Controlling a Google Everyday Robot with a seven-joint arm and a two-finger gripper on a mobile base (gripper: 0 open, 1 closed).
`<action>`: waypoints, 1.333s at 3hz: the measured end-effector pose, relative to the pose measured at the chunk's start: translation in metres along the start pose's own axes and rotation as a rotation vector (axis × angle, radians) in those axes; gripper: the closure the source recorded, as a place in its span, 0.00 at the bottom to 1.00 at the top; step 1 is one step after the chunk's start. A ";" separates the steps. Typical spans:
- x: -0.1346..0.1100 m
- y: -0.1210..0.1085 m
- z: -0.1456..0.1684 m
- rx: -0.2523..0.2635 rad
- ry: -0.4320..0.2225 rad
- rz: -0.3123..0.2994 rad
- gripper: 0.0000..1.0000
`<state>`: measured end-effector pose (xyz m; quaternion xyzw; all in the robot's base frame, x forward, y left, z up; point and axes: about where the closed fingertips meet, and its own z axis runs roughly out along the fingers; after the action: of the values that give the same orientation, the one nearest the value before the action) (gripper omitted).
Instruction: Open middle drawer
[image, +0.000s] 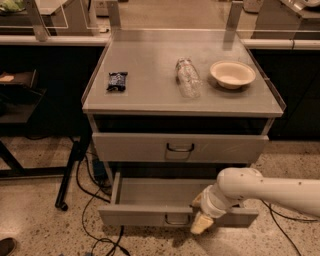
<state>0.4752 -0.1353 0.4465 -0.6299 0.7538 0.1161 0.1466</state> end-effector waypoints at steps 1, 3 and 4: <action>-0.004 0.017 -0.024 -0.018 -0.034 -0.013 0.04; -0.002 0.038 -0.044 -0.042 -0.053 -0.030 0.00; 0.002 0.040 -0.040 -0.054 -0.041 -0.026 0.00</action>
Offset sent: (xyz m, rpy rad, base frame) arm -0.0415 -0.0090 0.0548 0.0871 0.0136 0.0475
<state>0.4326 -0.1443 0.4822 -0.6409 0.7390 0.1475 0.1464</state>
